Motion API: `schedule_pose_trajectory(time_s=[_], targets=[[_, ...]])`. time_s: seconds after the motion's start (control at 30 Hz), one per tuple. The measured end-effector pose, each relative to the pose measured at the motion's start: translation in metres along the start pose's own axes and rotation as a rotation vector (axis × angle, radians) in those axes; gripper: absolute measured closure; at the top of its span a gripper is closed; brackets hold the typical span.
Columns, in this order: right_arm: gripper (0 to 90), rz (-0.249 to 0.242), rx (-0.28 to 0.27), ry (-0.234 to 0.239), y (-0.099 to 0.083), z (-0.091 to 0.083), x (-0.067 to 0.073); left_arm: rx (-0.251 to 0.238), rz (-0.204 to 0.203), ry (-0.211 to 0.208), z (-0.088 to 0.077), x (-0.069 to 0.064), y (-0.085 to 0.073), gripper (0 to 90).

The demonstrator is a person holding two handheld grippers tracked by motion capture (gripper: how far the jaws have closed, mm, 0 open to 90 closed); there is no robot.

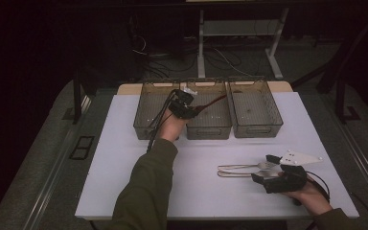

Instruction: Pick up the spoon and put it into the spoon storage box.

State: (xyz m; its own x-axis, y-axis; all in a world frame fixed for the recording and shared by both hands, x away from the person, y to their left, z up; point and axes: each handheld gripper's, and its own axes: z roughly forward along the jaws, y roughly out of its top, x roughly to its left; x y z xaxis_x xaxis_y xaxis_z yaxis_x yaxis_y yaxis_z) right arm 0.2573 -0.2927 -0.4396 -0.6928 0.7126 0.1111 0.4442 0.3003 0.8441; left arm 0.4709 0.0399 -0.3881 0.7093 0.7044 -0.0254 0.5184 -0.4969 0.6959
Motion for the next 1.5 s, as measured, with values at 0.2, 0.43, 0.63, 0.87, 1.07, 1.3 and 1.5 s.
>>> schedule_pose_trajectory(time_s=[0.2, 0.43, 0.63, 0.87, 1.07, 1.3, 1.5], targets=[[6.9, -0.002, 0.0, 0.0, 0.0, 0.0, 0.0, -0.016, -0.01, -0.009, -0.002, 0.001, 0.001, 69.7], [6.9, -0.002, 0.001, -0.001, 0.0, 0.0, 0.0, -0.048, -0.01, -0.033, -0.009, 0.0, 0.002, 63.3], [6.9, 0.002, 0.003, -0.001, 0.0, 0.001, 0.0, -0.089, 0.006, -0.08, -0.019, 0.0, 0.003, 55.3], [6.9, 0.007, 0.004, -0.001, 0.001, 0.001, -0.001, -0.137, 0.041, -0.123, -0.031, -0.005, 0.004, 46.3], [6.9, 0.007, 0.005, 0.001, 0.001, 0.001, -0.001, -0.157, 0.084, -0.149, -0.044, -0.013, 0.003, 39.3], [6.9, 0.005, 0.003, 0.0, 0.001, 0.0, -0.001, -0.161, 0.115, -0.173, -0.052, -0.022, -0.002, 35.5], [6.9, 0.005, 0.005, -0.002, 0.0, 0.0, -0.001, -0.174, 0.122, -0.188, -0.058, -0.027, -0.01, 34.9]])
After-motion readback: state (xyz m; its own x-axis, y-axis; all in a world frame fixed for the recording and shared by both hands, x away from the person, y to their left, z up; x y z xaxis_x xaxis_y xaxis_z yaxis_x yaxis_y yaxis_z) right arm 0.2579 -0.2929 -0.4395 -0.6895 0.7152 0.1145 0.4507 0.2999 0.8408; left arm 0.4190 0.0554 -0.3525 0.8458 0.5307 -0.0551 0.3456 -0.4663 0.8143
